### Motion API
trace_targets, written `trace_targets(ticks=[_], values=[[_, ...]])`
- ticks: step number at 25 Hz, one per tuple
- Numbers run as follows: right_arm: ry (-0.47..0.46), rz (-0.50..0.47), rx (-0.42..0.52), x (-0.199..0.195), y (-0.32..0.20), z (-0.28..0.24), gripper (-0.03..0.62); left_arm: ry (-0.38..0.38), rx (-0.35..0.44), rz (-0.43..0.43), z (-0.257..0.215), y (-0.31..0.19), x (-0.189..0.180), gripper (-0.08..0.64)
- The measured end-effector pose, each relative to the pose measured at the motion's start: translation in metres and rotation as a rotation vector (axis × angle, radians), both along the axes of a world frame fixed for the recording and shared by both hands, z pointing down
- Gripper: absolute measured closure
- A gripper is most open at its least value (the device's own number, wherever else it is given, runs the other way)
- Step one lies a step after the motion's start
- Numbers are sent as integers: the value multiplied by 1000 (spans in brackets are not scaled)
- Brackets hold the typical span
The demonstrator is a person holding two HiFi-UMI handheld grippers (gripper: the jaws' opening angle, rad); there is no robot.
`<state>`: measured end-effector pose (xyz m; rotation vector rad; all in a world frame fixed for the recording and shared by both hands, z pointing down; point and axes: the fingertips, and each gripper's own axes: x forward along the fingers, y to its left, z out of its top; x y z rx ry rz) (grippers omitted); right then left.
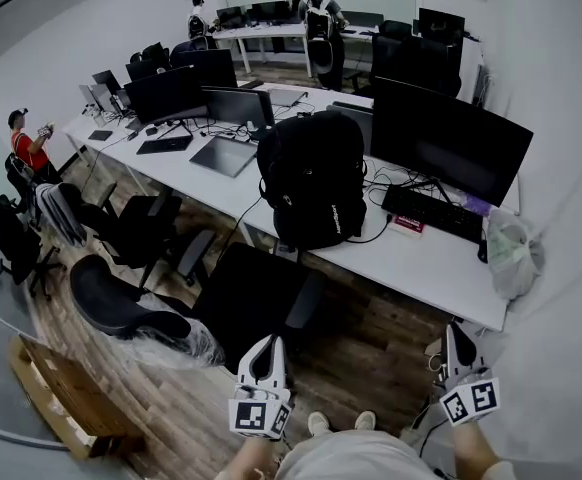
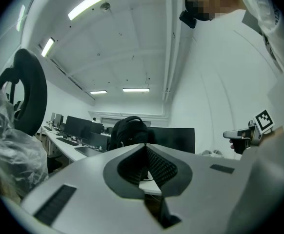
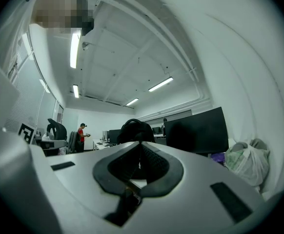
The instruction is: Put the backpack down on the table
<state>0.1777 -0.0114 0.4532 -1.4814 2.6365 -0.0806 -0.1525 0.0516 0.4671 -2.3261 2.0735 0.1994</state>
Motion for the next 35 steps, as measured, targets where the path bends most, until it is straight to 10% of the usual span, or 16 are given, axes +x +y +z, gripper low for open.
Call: trace_targets(ticks=[35], values=[[-8,-17,-25,21,0,7,578,-24,20,32,-6,-6,35,551]])
